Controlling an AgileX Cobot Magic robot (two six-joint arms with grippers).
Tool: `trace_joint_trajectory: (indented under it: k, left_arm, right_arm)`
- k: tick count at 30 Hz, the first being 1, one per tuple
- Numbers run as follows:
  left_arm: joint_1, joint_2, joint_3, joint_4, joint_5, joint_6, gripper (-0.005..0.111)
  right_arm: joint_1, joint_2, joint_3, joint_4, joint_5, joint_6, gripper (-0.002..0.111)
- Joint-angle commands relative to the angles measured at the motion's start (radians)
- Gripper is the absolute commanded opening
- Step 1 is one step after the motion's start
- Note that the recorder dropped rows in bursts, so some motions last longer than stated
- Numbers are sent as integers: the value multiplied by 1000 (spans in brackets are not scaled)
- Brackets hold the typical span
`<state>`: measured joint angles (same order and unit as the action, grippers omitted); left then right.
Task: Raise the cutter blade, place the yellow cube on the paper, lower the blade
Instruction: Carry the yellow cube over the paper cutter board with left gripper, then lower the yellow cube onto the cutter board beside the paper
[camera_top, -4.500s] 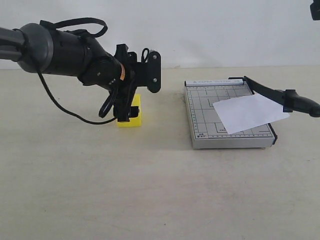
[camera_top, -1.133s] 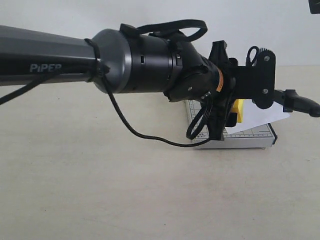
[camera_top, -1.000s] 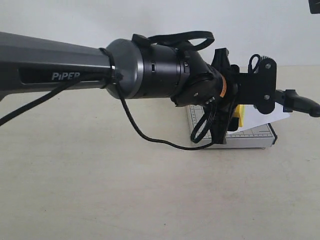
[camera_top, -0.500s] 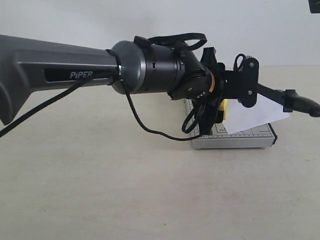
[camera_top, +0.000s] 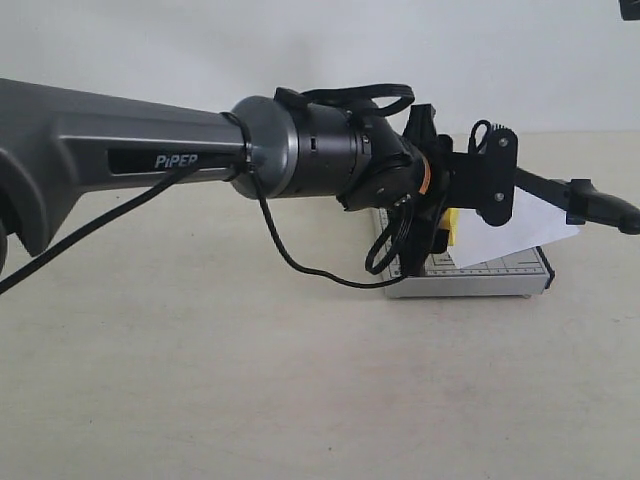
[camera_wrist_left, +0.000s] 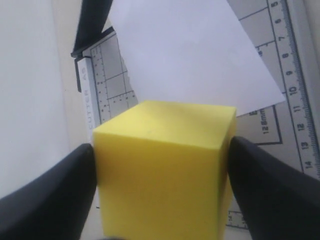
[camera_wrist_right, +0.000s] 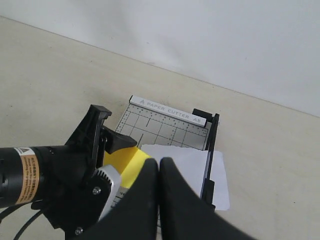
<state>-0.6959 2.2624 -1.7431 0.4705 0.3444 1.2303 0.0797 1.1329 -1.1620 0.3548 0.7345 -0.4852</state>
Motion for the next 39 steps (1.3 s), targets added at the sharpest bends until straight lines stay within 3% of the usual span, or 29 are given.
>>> trace_joint_trajectory:
  k: [1, 32, 35, 39]
  left_arm:
    - [-1, 1, -8, 0, -49, 0, 4]
    - [-1, 37, -42, 11, -1, 0, 5]
    - [-1, 37, -55, 11, -5, -3, 15]
    - [-1, 37, -60, 11, -17, -25, 42]
  right_arm:
    - [0, -5, -2, 3, -10, -6, 0]
    - [0, -5, -1, 3, -5, -15, 0]
    - [0, -5, -1, 3, -6, -20, 0]
    - [0, -5, -1, 3, -8, -19, 0]
